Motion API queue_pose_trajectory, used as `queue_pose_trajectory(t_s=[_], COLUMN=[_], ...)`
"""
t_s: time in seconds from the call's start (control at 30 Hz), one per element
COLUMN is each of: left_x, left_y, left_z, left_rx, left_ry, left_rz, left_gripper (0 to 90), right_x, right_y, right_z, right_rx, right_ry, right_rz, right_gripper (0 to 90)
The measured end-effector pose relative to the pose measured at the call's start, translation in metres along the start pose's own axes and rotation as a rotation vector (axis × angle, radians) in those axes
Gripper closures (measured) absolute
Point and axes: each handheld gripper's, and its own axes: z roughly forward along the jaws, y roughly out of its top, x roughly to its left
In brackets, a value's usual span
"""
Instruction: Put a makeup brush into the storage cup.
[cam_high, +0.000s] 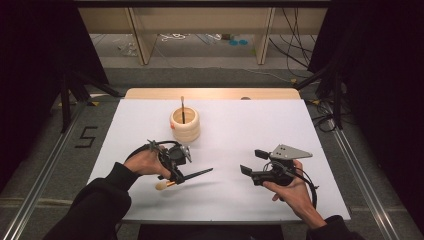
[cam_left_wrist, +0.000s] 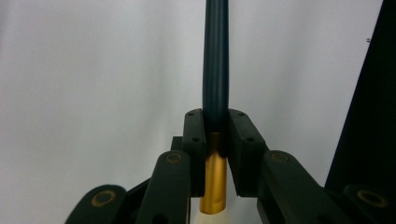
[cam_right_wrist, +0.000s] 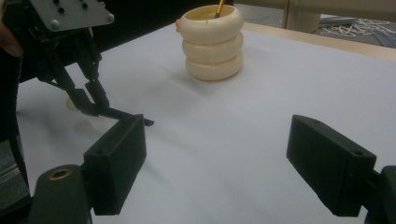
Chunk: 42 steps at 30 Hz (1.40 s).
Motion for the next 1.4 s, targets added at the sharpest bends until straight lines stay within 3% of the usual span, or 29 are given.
queue_pose_trajectory(t_s=[0.07, 0.27, 0.47, 0.63, 0.7, 0.73, 0.77, 0.83, 0.97, 1.0, 1.03, 1.1, 1.17, 1.27, 1.33, 1.4], left_x=[-0.001, -0.005, -0.012, -0.018, -0.020, -0.020, -0.020, -0.022, -0.020, -0.020, -0.020, -0.021, -0.022, -0.022, -0.022, -0.023], left_y=[0.000, 0.002, 0.008, 0.014, 0.016, 0.018, 0.018, 0.019, 0.022, 0.023, 0.024, 0.026, 0.027, 0.032, 0.034, 0.037], left_z=[-0.002, -0.004, -0.004, -0.002, -0.002, -0.002, -0.002, -0.001, -0.003, -0.003, -0.004, -0.004, -0.004, -0.005, -0.005, -0.005], left_rx=[-0.002, 0.009, 0.031, 0.045, 0.044, 0.044, 0.046, 0.043, 0.040, 0.037, 0.030, 0.030, 0.033, 0.032, 0.032, 0.035], left_ry=[-0.002, -0.003, -0.019, -0.039, -0.052, -0.054, -0.060, -0.074, -0.084, -0.088, -0.102, -0.114, -0.128, -0.136, -0.145, -0.151], left_rz=[0.003, 0.013, 0.043, 0.063, 0.065, 0.065, 0.067, 0.051, 0.058, 0.058, 0.052, 0.052, 0.044, 0.042, 0.036, 0.030], left_gripper=[78.3, 78.3, 78.3, 78.3, 78.3, 78.3, 78.3, 78.3, 78.3, 78.3, 78.3, 78.3, 78.3, 78.3, 78.3, 78.3], right_x=[0.001, 0.006, 0.021, 0.040, 0.055, 0.059, 0.059, 0.066, 0.079, 0.083, 0.088, 0.092, 0.097, 0.100, 0.102, 0.109], right_y=[0.000, 0.004, 0.011, 0.012, 0.011, 0.011, 0.011, 0.011, 0.011, 0.011, 0.012, 0.011, 0.010, 0.012, 0.011, 0.007], right_z=[0.001, 0.000, 0.003, 0.010, 0.015, 0.016, 0.016, 0.018, 0.023, 0.024, 0.026, 0.027, 0.030, 0.037, 0.038, 0.040], right_rx=[0.000, 0.026, 0.062, 0.134, 0.182, 0.188, 0.188, 0.203, 0.213, 0.221, 0.223, 0.219, 0.224, 0.242, 0.247, 0.282], right_ry=[0.013, -0.005, 0.018, 0.055, 0.074, 0.074, 0.074, 0.072, 0.076, 0.080, 0.077, 0.082, 0.081, 0.064, 0.059, 0.035], right_rz=[0.014, -0.062, -0.234, -0.391, -0.501, -0.537, -0.537, -0.596, -0.708, -0.742, -0.806, -0.816, -0.858, -1.024, -1.048, -1.038], right_gripper=[20.7, 20.6, 22.0, 22.6, 24.2, 25.1, 25.1, 25.3, 27.4, 27.7, 29.0, 29.9, 31.3, 34.6, 35.6, 36.6])
